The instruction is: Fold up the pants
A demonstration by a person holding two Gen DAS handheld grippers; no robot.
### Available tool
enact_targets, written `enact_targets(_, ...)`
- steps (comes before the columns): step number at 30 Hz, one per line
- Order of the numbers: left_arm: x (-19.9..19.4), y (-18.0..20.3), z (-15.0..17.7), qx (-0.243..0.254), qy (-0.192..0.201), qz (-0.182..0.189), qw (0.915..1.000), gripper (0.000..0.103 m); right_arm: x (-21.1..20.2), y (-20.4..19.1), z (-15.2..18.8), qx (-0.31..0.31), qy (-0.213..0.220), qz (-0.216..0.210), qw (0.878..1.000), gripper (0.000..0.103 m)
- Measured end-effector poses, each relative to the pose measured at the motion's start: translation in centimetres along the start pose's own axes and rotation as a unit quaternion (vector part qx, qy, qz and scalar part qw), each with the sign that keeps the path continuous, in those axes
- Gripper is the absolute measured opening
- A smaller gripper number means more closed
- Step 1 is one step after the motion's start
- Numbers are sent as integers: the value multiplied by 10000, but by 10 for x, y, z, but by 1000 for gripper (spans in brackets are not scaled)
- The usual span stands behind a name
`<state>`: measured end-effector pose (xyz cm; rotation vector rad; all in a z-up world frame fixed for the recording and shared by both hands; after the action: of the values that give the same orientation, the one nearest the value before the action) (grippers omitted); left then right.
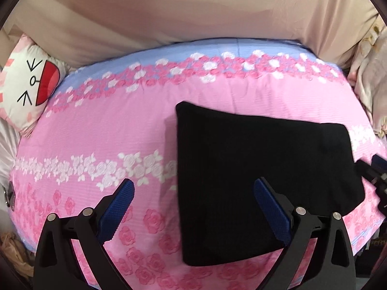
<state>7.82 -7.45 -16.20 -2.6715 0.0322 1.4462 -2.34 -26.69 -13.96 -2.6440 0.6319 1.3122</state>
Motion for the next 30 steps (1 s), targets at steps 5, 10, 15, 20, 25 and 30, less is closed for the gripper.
enact_targets(5, 13, 1, 10, 67, -219, -170, 9996, 98, 19, 52, 12, 628, -283, 47, 9976, 75)
enact_targets(10, 45, -27, 40, -992, -944, 546, 9891, 98, 60, 79, 26, 993, -827, -615, 9897, 75)
enact_targets(15, 66, -18, 62, -1199, -1424, 997, 9774, 97, 88, 75, 39, 1149, -1156, -829, 9831, 80)
enact_targets(20, 68, -8, 62, -930, -1412, 768, 9826, 98, 96, 75, 47, 1646, -1323, -1126, 9709, 85)
enact_targets(25, 73, -1, 60, -871, -1476, 799, 9820, 98, 95, 69, 50, 1705, -1316, -1164, 9696, 89)
enact_targets(30, 80, 2, 61, -1029, -1559, 945, 9778, 98, 96, 68, 51, 1712, -1311, -1165, 9695, 91)
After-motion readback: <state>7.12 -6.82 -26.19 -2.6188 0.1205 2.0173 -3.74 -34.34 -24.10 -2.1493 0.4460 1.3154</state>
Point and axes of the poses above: each gripper's, at about its wrist camera, not at the fingertips, and x roughly the way its jaws point, y to its right, z to its underside, the point moved 7 cm from there along x, roughly the way its jaws point, and after that the axes turned 3 degrees about y, right-handed, at the moved point
